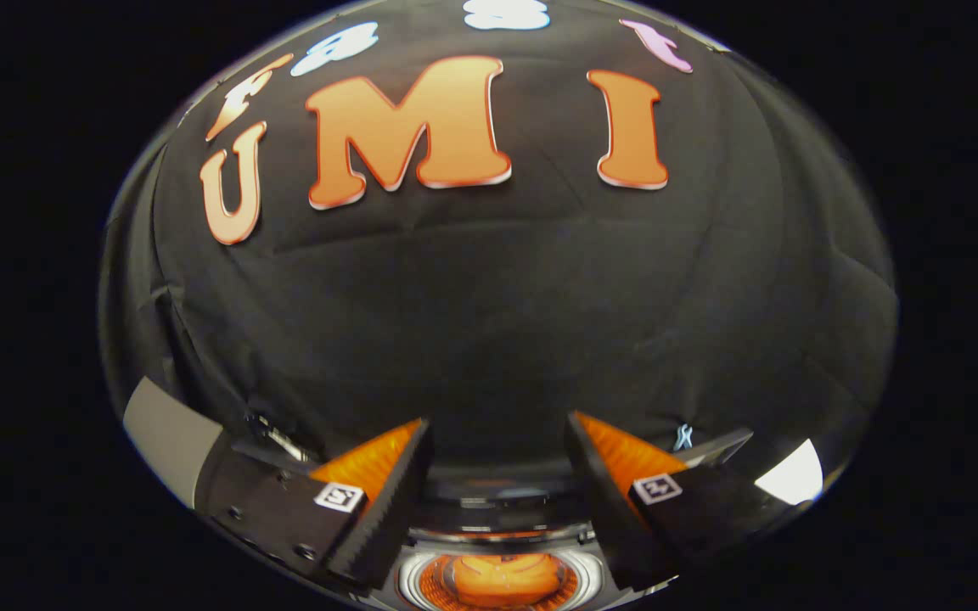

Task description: Put the clothes into the washing machine and then close the washing machine lid.

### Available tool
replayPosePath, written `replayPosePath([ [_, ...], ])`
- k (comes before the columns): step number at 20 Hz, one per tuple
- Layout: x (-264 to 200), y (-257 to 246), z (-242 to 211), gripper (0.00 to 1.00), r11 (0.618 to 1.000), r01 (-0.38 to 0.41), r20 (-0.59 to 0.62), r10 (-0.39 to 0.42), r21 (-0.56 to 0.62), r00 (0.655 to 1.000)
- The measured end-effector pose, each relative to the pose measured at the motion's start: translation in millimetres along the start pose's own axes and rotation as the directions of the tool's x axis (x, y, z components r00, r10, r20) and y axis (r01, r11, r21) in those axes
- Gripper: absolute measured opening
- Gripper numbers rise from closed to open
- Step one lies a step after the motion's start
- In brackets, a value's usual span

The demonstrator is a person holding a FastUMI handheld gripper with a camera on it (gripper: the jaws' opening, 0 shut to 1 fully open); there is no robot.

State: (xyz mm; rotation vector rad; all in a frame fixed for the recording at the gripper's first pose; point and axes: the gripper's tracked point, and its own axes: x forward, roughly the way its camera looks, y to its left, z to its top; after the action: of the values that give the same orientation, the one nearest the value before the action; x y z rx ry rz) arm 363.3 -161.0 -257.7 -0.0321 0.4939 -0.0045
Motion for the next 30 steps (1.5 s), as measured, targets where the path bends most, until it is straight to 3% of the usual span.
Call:
replayPosePath([
  [12,-42,3,-22,1.00,1.000,-0.024,-0.019,0.024,-0.002,1.000],
  [30,-117,9,-84,0.98,1.000,-0.014,0.133,0.014,-0.005,0.991],
])
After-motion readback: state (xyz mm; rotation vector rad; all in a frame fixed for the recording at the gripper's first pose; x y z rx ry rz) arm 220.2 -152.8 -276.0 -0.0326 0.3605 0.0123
